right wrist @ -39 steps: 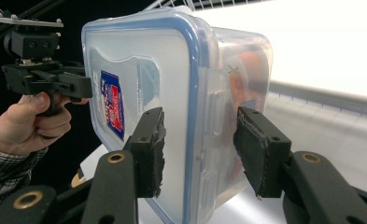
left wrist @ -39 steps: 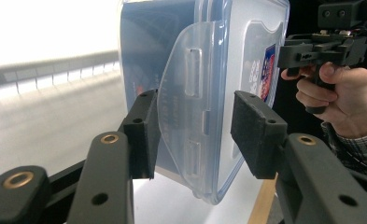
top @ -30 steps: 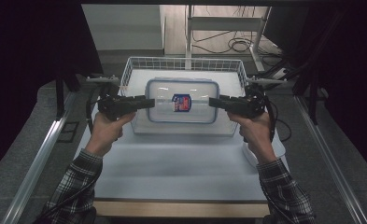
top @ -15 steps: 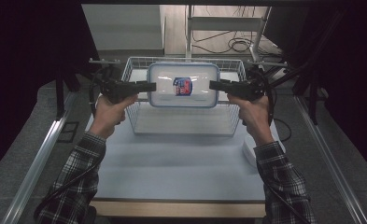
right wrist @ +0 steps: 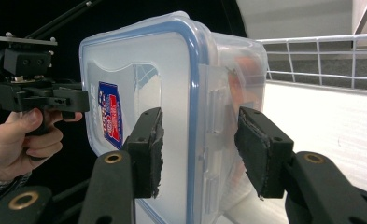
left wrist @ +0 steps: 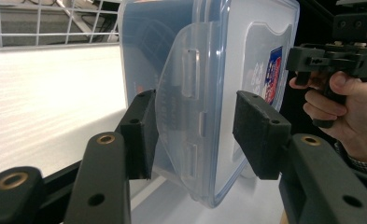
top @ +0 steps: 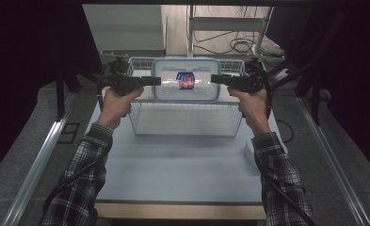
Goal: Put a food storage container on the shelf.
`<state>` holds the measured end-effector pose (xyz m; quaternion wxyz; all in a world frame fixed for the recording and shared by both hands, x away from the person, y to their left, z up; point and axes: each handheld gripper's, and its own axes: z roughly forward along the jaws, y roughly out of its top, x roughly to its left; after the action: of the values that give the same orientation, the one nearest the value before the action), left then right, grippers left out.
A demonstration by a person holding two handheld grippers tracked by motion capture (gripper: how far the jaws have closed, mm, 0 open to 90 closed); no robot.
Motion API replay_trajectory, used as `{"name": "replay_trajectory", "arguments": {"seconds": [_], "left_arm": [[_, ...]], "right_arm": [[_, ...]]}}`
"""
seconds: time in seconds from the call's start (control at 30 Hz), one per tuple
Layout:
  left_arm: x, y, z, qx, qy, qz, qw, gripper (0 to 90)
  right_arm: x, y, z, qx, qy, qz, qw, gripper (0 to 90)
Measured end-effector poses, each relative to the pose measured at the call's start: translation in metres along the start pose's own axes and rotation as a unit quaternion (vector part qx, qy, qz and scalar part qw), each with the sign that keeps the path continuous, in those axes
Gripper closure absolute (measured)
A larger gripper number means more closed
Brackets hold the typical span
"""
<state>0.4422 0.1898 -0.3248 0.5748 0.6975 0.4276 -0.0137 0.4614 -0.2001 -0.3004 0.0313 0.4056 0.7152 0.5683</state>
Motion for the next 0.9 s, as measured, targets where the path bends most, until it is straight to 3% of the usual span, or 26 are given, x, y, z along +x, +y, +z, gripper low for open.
{"name": "replay_trajectory", "arguments": {"seconds": [0.53, 0.77, 0.9], "left_arm": [[0.003, 0.003, 0.005, -0.004, 0.007, 0.006, 1.0, 47.6], [0.012, 0.005, 0.008, 0.006, 0.007, -0.011, 0.9999, 42.5], [0.017, 0.006, 0.009, 0.007, 0.002, -0.012, 0.9999, 41.4]], "right_arm": [[-0.006, 0.001, 0.006, -0.01, 0.0, 0.01, 0.9999, 49.8], [-0.006, -0.003, 0.015, 0.018, -0.04, -0.004, 0.999, 52.1], [-0.01, -0.005, 0.017, 0.013, -0.035, 0.007, 0.9993, 54.0]]}}
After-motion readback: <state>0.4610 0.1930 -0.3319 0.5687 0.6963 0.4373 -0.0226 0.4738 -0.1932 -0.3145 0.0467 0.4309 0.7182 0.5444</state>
